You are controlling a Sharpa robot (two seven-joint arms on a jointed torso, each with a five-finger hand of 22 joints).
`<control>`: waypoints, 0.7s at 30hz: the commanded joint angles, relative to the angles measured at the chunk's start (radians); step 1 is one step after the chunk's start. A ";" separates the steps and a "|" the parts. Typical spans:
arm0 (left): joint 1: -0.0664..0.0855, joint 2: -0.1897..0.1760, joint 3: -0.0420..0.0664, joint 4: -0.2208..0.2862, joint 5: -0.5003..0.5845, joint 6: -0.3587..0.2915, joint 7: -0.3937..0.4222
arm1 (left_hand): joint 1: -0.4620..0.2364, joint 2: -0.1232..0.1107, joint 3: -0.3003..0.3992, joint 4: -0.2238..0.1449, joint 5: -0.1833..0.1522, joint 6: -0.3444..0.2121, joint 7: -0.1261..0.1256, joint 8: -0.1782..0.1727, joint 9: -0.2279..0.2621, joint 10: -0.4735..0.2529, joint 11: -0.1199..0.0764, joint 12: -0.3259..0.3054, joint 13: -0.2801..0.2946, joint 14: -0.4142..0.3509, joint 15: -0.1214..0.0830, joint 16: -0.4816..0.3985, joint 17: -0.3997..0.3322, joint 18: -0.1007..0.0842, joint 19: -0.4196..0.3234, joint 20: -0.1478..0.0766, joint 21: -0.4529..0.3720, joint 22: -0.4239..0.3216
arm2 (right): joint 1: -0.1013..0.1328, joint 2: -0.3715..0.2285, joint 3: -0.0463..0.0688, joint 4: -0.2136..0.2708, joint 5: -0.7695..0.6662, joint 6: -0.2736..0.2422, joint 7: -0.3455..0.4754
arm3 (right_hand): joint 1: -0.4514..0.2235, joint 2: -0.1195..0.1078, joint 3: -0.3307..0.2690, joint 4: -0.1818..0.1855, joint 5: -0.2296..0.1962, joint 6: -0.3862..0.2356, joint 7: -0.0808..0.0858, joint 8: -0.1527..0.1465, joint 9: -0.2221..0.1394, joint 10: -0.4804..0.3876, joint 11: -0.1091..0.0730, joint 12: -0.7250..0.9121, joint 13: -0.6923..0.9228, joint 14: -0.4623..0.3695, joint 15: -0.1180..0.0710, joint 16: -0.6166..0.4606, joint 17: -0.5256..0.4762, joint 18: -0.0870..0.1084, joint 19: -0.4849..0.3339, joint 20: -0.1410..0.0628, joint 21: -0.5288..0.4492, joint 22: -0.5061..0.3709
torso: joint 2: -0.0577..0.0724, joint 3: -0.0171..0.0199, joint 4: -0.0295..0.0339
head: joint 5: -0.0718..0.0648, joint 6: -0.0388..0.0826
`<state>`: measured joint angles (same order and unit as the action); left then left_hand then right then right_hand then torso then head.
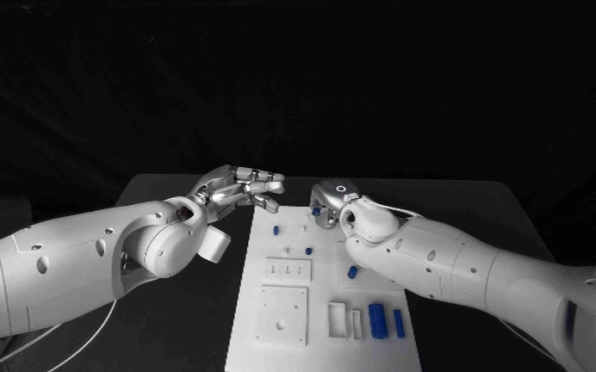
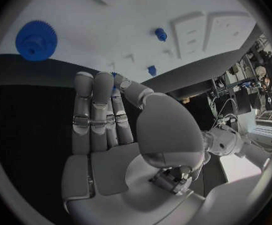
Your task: Assemble the parts on the task board
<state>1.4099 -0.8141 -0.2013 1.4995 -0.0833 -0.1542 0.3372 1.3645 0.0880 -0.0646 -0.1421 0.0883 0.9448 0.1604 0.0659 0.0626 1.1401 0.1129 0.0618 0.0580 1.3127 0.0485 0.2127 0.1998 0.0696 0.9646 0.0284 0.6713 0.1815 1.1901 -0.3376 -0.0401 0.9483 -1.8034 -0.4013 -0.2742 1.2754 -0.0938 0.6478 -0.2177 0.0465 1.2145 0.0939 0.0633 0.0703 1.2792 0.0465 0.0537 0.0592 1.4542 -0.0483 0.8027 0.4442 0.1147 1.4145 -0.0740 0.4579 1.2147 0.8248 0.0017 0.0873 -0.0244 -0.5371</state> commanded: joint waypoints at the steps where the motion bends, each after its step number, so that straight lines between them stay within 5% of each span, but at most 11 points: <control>1: 0.001 0.005 0.001 0.000 -0.008 -0.002 0.005 | 0.002 -0.001 0.001 -0.007 -0.004 0.006 -0.001 0.001 0.001 0.001 0.000 -0.002 0.001 -0.007 0.001 -0.004 0.001 0.010 -0.008 0.000 0.004 0.001 | -0.001 0.014 0.000 -0.013 -0.007 -0.023 -0.008 | -0.001 -0.009 0.004 0.001 0.003 -0.005 0.004 0.000 0.002 -0.005 0.002 0.005 0.001 0.002 -0.004 -0.001 0.001 0.008 0.008 -0.001 -0.004 0.009 | 0.005 -0.0065 0.0111 | -0.005 0.001; 21: 0.001 0.021 0.001 0.003 -0.011 -0.002 -0.001 | -0.002 0.001 -0.001 -0.010 -0.004 0.005 0.000 0.001 0.001 0.001 0.001 -0.002 0.001 -0.008 0.002 -0.007 0.000 0.010 -0.012 0.001 0.007 0.000 | -0.016 0.071 0.000 -0.105 -0.011 -0.037 -0.005 | 0.002 -0.014 0.002 0.001 0.004 -0.010 0.006 0.000 0.001 -0.011 0.004 0.004 0.001 0.001 -0.003 0.002 -0.002 0.009 0.021 0.001 -0.033 0.048 | 0.020 -0.0205 0.0305 | -0.018 0.010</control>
<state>1.4098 -0.7956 -0.2013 1.4991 -0.0904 -0.1562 0.3321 1.3645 0.0881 -0.0646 -0.1473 0.0879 0.9448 0.1605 0.0660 0.0626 1.1401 0.1129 0.0618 0.0579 1.3127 0.0485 0.2087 0.1996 0.0696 0.9593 0.0302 0.6746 0.1817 1.1745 -0.2679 -0.0398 0.8470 -1.8008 -0.4294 -0.2763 1.2783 -0.1017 0.6482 -0.2173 0.0465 1.2113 0.0970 0.0606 0.0710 1.2754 0.0503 0.0526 0.0591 1.4542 -0.0483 0.8027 0.4428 0.1139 1.4310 -0.0747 0.4281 1.2620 0.8418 -0.0149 0.1140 -0.0411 -0.5268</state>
